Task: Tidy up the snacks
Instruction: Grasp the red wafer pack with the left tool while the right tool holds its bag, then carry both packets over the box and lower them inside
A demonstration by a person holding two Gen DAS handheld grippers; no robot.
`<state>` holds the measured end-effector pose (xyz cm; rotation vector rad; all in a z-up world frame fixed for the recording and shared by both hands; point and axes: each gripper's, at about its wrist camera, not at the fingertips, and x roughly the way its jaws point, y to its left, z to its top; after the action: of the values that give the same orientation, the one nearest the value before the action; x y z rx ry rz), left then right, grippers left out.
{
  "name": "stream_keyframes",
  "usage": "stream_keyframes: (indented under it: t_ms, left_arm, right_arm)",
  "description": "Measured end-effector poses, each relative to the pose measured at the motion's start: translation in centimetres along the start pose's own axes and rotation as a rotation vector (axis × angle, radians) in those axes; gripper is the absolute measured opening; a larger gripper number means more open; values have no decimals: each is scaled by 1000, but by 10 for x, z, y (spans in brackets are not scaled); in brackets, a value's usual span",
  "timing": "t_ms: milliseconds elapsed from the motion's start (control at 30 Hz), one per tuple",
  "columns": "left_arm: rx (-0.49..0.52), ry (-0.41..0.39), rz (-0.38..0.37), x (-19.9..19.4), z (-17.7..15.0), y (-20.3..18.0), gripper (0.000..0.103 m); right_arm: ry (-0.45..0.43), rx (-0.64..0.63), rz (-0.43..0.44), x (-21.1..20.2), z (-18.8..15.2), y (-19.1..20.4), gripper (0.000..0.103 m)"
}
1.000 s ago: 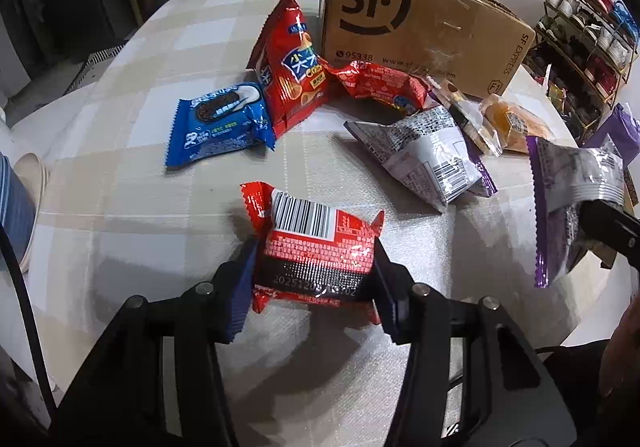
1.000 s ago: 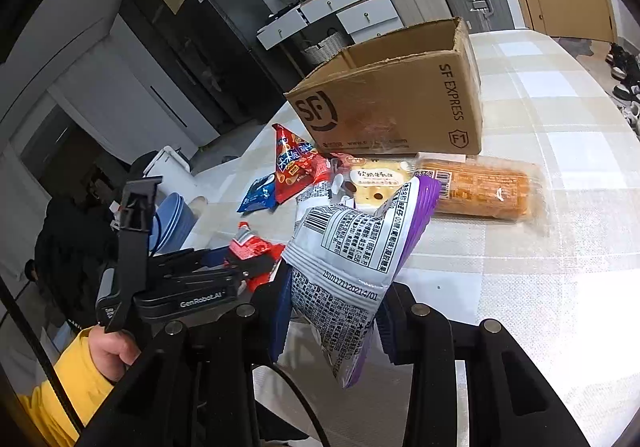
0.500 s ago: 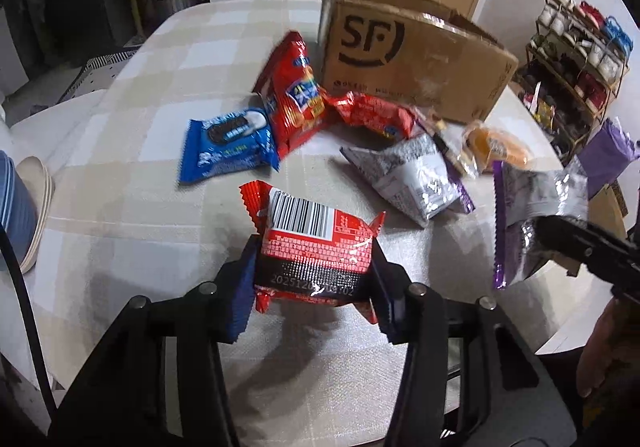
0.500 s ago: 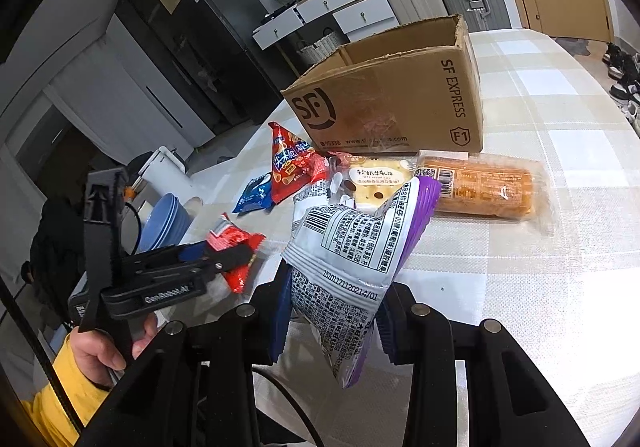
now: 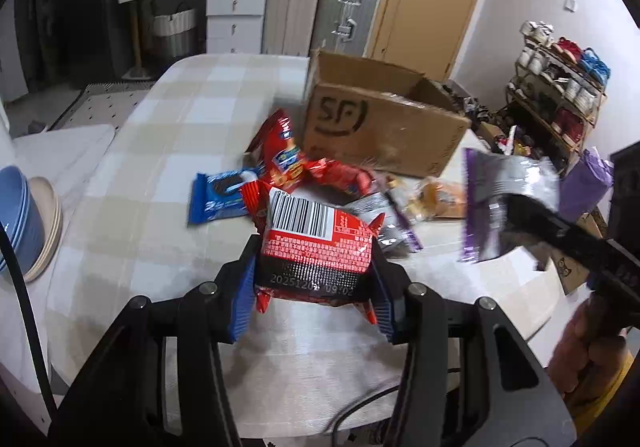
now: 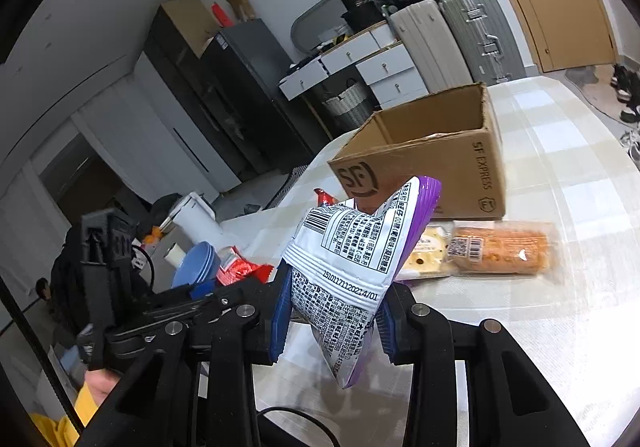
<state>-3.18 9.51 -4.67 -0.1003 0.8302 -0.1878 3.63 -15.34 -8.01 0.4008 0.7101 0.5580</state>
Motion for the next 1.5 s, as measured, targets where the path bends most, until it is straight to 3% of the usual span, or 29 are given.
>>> stream_keyframes:
  t_ms: [433, 800, 1133, 1233, 1500]
  left_arm:
    - [9, -44, -62, -22, 22, -17, 46]
    - [33, -74, -87, -23, 87, -34, 46]
    - [93, -40, -88, 19, 165, -60, 46]
    - [111, -16, -45, 43, 188, -69, 46]
    - [112, 42, -64, 110, 239, -77, 46]
  right_arm:
    - [-5, 25, -17, 5, 15, -3, 37]
    - [-65, 25, -6, -7, 63, -4, 37]
    - [-61, 56, -50, 20, 131, -25, 37]
    - [-45, 76, -71, 32, 149, -36, 37]
    - [9, 72, -132, 70, 183, -63, 37]
